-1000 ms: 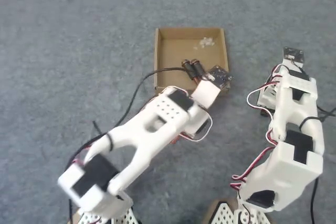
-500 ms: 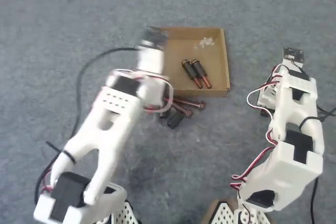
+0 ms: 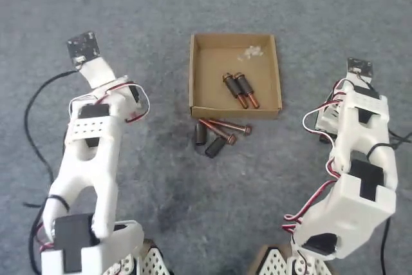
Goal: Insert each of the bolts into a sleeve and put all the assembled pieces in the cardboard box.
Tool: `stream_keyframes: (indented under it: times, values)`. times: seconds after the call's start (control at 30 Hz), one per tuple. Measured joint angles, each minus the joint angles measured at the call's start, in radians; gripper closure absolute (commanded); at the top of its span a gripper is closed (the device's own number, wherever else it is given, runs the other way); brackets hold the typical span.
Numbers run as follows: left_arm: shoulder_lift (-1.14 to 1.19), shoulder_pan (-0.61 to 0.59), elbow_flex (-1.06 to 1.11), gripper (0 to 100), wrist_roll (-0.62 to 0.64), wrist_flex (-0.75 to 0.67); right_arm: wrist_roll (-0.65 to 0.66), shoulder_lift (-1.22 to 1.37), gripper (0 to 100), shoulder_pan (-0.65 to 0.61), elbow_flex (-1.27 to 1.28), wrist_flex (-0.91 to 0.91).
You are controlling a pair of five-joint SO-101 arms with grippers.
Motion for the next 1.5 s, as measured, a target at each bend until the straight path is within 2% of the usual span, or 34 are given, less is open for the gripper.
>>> stream_keyframes:
  times: [0.27, 0.5, 0.87, 1.17, 1.5]
  values:
    - [0.150, -0.017, -0.002, 99, -0.012, -0.018, 0.000, 0.000, 99.3, 0.000, 0.000, 0.000]
    - [0.224, -0.048, -0.003, 99, -0.147, -0.044, 0.000, 0.000, 99.3, 0.000, 0.000, 0.000]
    - [0.233, -0.063, -0.006, 99, -0.161, -0.044, 0.000, -0.005, 99.3, -0.058, 0.000, -0.126]
    - [0.233, -0.063, -0.006, 99, -0.161, -0.061, 0.000, -0.095, 99.3, -0.123, 0.000, -0.361]
    - [0.233, -0.063, -0.006, 99, -0.161, -0.063, 0.000, -0.094, 99.3, -0.149, 0.000, -0.770]
